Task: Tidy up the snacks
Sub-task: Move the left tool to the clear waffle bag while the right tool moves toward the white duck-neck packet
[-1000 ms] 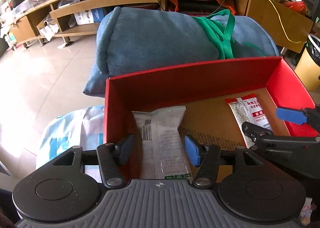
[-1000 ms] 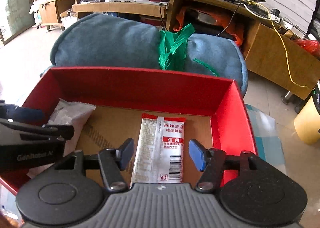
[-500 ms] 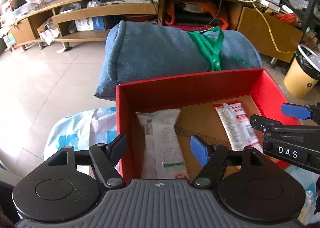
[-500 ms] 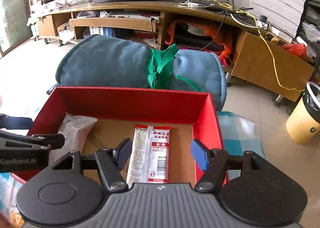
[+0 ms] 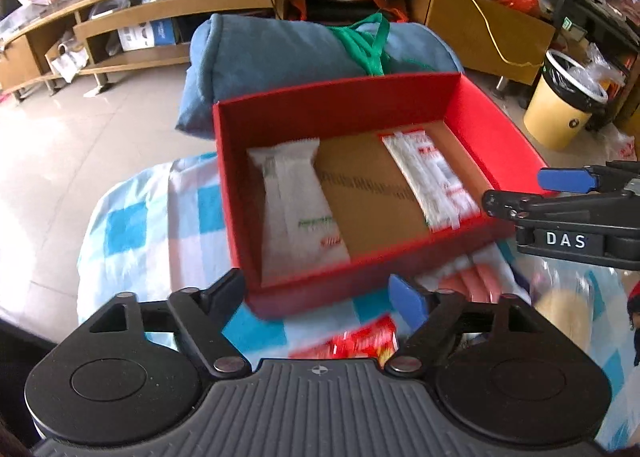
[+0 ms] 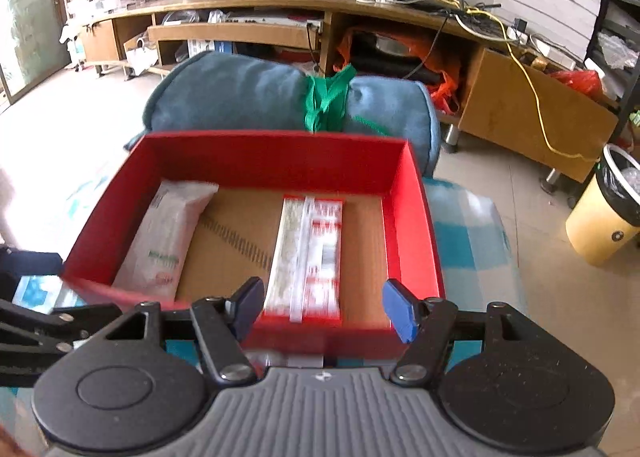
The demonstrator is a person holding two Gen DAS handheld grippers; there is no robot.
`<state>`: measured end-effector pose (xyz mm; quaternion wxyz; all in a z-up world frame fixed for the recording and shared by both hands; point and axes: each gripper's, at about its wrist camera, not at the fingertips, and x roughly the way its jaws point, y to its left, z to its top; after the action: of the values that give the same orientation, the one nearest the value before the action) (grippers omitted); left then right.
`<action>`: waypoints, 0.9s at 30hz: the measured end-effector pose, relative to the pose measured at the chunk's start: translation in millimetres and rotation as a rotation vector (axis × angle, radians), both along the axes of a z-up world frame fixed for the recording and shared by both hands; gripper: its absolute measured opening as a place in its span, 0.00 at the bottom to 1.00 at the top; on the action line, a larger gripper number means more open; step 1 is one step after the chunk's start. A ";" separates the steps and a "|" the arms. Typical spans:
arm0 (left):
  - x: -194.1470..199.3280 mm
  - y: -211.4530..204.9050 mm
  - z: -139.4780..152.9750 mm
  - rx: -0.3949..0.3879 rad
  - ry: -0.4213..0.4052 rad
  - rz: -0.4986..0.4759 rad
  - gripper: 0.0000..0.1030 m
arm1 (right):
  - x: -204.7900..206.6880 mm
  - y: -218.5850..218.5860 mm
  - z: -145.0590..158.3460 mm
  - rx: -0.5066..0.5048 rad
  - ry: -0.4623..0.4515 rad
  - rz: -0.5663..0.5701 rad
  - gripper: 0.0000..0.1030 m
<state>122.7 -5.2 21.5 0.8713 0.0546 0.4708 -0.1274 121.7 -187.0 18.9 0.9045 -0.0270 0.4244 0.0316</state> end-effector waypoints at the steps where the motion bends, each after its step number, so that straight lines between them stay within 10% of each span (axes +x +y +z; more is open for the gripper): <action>1: -4.3 3.4 -0.5 -0.008 0.009 0.002 0.83 | -4.8 -0.2 -0.5 -0.001 0.004 0.001 0.61; 13: -37.8 47.3 -37.3 -0.131 0.234 0.217 0.85 | -38.2 16.2 -0.6 0.013 0.026 0.068 0.61; 21: -34.4 24.7 -47.2 -0.029 0.200 0.249 0.88 | -44.6 27.8 -11.6 0.053 0.087 0.135 0.61; 27: -50.2 28.8 -40.7 -0.024 0.164 0.204 0.70 | -41.2 30.1 -18.0 0.101 0.132 0.157 0.61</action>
<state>72.5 23.6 -19.2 0.8390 -0.0144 0.5419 -0.0479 80.5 -156.8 0.9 0.8696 -0.0124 0.4775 0.1254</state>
